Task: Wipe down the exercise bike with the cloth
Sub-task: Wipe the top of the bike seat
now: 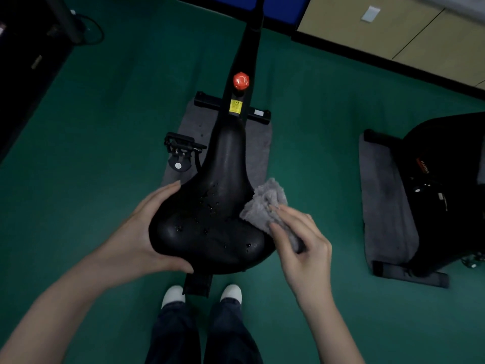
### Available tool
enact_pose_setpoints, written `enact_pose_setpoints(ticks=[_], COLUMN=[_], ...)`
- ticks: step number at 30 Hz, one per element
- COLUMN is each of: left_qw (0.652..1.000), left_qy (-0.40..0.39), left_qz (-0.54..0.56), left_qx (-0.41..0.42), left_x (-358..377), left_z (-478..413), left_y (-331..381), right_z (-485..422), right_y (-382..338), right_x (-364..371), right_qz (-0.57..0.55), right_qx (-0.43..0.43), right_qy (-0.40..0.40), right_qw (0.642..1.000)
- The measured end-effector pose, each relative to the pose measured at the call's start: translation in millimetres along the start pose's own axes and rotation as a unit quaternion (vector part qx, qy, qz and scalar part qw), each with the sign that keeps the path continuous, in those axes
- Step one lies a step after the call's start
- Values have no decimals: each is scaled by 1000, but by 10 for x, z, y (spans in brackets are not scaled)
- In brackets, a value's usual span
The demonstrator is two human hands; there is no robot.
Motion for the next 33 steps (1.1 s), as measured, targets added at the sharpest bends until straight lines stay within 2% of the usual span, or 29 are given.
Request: enact_pose_setpoints(ticks=[2,4,9,12,18,25,29,33], left_qw=[1000,1000,1000,1000,999,999,1000,999], left_qy=[3,6,7,8,15,25,27,31], left_qz=[1,5,-5,-3,-2,0,0,4], left_qx=[0,-2,-5,-17,-29,-21,-16,-18], left_x=[-1,-7,-6,0,-2,-2,10,4], left_z=[-1,-3,13,21,26,38,37,37], left_y=[5,6,6,8,32,68,73,80], right_z=[-71,-169,-117,33,-73,-211,-150,-167], right_y=[55,17,-134,-135,-39,-52,56,352], right_x=[20,105,188,68,95,256,178,119], right_qz=[-11,-6,21,39,48,13,-23,-83], right_qx=[44,51,-11,-52,-65,-115,-62,110], right_qy=[7,-2,-41,-31,-10,-95,-31,42], right_qw=[999,999,999,997,997,989,997,990])
Point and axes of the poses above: each hand's wrist, its own z-axis away from the middle knuckle, its own x-axis out of the palm, y = z × x, the point moved 6 cm from there along -z, towards the middle knuckle, and after that the axes turned 11 degrees about -x, right-handed, at the moved point
